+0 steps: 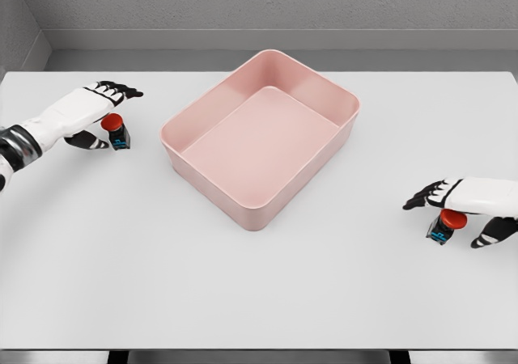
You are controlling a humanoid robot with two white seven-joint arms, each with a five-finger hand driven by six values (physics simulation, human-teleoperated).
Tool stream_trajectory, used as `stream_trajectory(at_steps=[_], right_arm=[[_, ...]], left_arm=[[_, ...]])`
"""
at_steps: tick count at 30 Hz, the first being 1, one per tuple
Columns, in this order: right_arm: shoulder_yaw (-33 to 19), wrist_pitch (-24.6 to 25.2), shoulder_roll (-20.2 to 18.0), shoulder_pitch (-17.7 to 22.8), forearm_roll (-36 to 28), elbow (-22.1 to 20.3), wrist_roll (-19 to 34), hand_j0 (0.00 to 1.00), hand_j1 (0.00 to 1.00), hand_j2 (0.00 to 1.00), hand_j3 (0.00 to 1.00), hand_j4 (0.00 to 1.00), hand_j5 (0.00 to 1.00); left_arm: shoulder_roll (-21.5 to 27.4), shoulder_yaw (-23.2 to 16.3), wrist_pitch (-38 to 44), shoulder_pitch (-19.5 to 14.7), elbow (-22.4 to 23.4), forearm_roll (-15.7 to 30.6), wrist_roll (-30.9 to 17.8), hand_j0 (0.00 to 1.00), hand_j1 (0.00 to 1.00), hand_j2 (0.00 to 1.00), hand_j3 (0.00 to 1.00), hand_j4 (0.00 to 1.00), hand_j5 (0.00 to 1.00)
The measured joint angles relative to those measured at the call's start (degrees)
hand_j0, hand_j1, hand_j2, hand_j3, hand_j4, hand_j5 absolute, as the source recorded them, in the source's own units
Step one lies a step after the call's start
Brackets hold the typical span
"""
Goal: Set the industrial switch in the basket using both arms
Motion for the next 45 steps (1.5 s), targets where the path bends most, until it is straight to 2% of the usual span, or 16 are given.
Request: stream_trajectory(at_steps=[7, 8, 11, 13, 16, 17, 22, 25, 26, 32, 37, 45], right_arm=[[0.0, 0.0, 0.1, -0.1, 0.0, -1.1, 0.0, 0.91, 0.91, 0.91, 0.91, 0.91, 0.91], [0.0, 0.0, 0.1, -0.1, 0.0, -1.2, 0.0, 0.89, 0.89, 0.89, 0.89, 0.89, 0.89], [0.0, 0.0, 0.1, 0.1, 0.0, -1.2, 0.0, 0.86, 0.86, 0.86, 0.86, 0.86, 0.86], [0.0, 0.0, 0.1, 0.1, 0.0, -1.2, 0.0, 0.86, 0.86, 0.86, 0.86, 0.86, 0.86], [0.0, 0.0, 0.1, 0.4, 0.0, -1.1, 0.0, 0.86, 0.86, 0.86, 0.86, 0.86, 0.86], [0.0, 0.0, 0.1, 0.3, 0.0, -1.0, 0.0, 0.85, 0.85, 0.85, 0.85, 0.85, 0.85], [0.0, 0.0, 0.1, 0.4, -0.1, -0.6, 0.0, 0.84, 0.84, 0.84, 0.84, 0.84, 0.84], [-0.1, 0.0, 0.1, 0.4, -0.1, -0.2, 0.0, 0.83, 0.83, 0.83, 0.83, 0.83, 0.83], [-0.1, 0.0, 0.1, 0.4, -0.1, 0.0, 0.0, 0.82, 0.82, 0.82, 0.82, 0.82, 0.82], [-0.2, 0.0, 0.1, 0.5, -0.2, 0.2, 0.0, 0.77, 0.77, 0.77, 0.77, 0.77, 0.77], [-0.2, 0.0, 0.1, 0.5, -0.2, 0.3, 0.0, 0.65, 0.65, 0.65, 0.65, 0.65, 0.65], [-0.2, 0.0, 0.1, 0.4, -0.2, 0.9, 0.1, 0.51, 0.51, 0.51, 0.51, 0.51, 0.51]], left_arm=[[-0.6, -1.0, 0.0, 0.1, 0.1, 0.0, 0.1, 1.0, 1.0, 1.0, 1.0, 1.0, 1.0], [-0.6, -1.1, 0.0, 0.1, 0.2, 0.0, 0.1, 0.97, 0.97, 0.97, 0.97, 0.97, 0.97], [-0.5, -1.5, 0.1, 0.1, 0.6, 0.0, 0.1, 0.86, 0.86, 0.86, 0.86, 0.86, 0.86], [-0.6, -1.6, 0.1, 0.1, 0.9, 0.1, 0.1, 0.69, 0.69, 0.69, 0.69, 0.69, 0.69], [-0.5, -1.7, -0.1, 0.1, 1.1, 0.1, 0.1, 0.58, 0.58, 0.58, 0.58, 0.58, 0.58], [-0.4, -1.7, -0.1, 0.2, 1.1, 0.1, 0.1, 0.43, 0.43, 0.43, 0.43, 0.43, 0.43], [-0.1, -1.7, -1.6, 0.3, 1.0, 0.3, 0.1, 0.39, 0.39, 0.39, 0.39, 0.39, 0.39], [0.0, -1.7, -3.6, 0.5, 0.7, 0.5, 0.1, 0.32, 0.32, 0.32, 0.32, 0.32, 0.32], [0.1, -1.7, -4.1, 0.6, 0.3, 0.6, 0.0, 0.27, 0.27, 0.27, 0.27, 0.27, 0.27], [1.4, -1.7, -5.1, 0.6, -4.4, 1.4, 0.0, 0.27, 0.27, 0.27, 0.27, 0.27, 0.27], [3.6, -1.6, -5.2, 0.0, -8.0, 3.0, -0.1, 0.27, 0.27, 0.27, 0.27, 0.27, 0.27], [5.5, -1.1, -5.2, -2.3, -14.2, 5.3, -0.1, 0.27, 0.27, 0.27, 0.27, 0.27, 0.27]])
